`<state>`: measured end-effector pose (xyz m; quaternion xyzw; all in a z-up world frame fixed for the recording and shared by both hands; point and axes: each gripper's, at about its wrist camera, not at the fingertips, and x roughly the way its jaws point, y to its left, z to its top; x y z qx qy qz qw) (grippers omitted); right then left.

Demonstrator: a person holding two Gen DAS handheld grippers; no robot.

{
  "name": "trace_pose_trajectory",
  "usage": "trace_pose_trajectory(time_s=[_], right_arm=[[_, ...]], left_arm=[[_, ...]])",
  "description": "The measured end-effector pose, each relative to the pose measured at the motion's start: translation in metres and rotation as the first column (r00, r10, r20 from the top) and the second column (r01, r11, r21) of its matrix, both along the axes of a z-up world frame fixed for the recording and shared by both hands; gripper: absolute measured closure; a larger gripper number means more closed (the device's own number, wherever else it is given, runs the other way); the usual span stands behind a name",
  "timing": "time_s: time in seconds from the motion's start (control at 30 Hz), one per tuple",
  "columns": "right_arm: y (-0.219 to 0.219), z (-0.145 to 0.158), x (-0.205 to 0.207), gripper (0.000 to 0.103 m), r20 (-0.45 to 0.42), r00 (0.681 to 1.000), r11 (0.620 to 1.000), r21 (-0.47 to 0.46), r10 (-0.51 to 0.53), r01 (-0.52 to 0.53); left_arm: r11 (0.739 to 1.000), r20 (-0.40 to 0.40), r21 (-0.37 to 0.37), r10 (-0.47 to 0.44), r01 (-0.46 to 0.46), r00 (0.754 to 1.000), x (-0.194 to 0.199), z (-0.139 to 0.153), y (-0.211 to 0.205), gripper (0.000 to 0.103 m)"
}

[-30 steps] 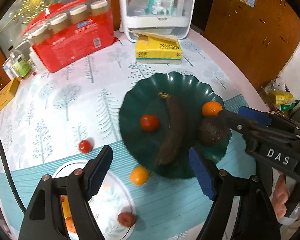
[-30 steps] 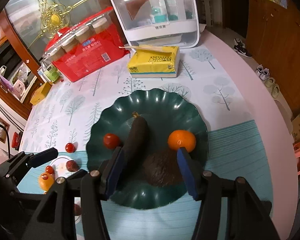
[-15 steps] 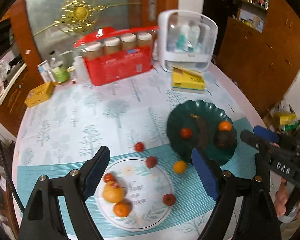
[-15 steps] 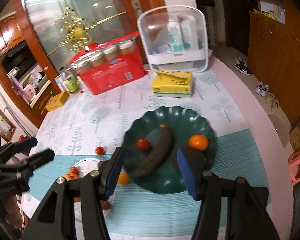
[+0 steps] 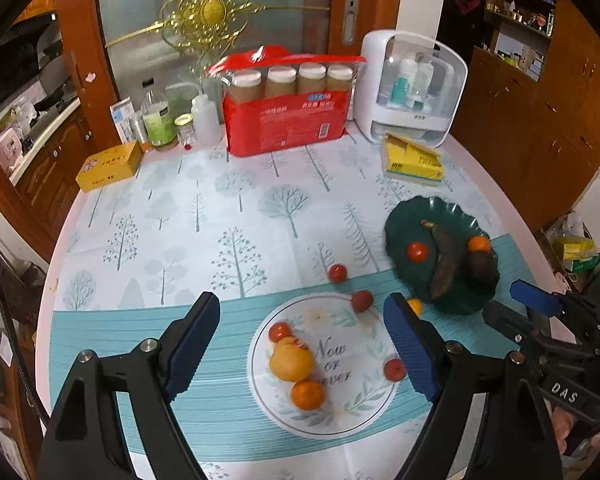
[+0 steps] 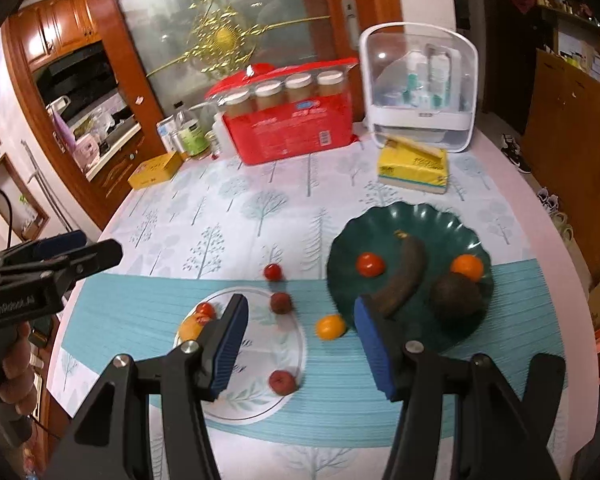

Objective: Organize fruits
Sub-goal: 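Move both grippers back toward the white plate, then grasp the yellow grapefruit with the left gripper while the right grasps a lychee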

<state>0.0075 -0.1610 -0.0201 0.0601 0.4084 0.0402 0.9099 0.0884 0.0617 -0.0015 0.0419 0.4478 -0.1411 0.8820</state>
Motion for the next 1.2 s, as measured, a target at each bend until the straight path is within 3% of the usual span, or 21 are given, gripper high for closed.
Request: trace_pose_trajectory(time_s=[0.43, 0.77, 0.97, 1.2], right_arm=[[0.035, -0.074, 0.004, 0.047, -0.152, 0.984, 0.995, -0.004, -0.094, 0.095], [0.041, -0.129, 0.008, 0.047, -0.236, 0.957, 0.985, -0.012, -0.17, 0.172], [0.041, -0.144, 0.007, 0.047, -0.245, 0.951, 0.982, -0.016, -0.188, 0.19], [0.038, -0.156, 0.009, 0.047, -0.25, 0.944, 0.976, -0.025, -0.214, 0.214]], left_arm=[[0.998, -0.209, 0.004, -0.068, 0.07, 0.975, 0.027, -0.1, 0.018, 0.02], [0.994, -0.305, -0.006, -0.106, 0.109, 0.946, 0.045, -0.169, 0.012, 0.02], [0.993, -0.322, -0.002, -0.111, 0.117, 0.94, 0.045, -0.192, 0.004, 0.02], [0.993, -0.318, 0.011, -0.106, 0.115, 0.942, 0.046, -0.199, -0.003, 0.02]])
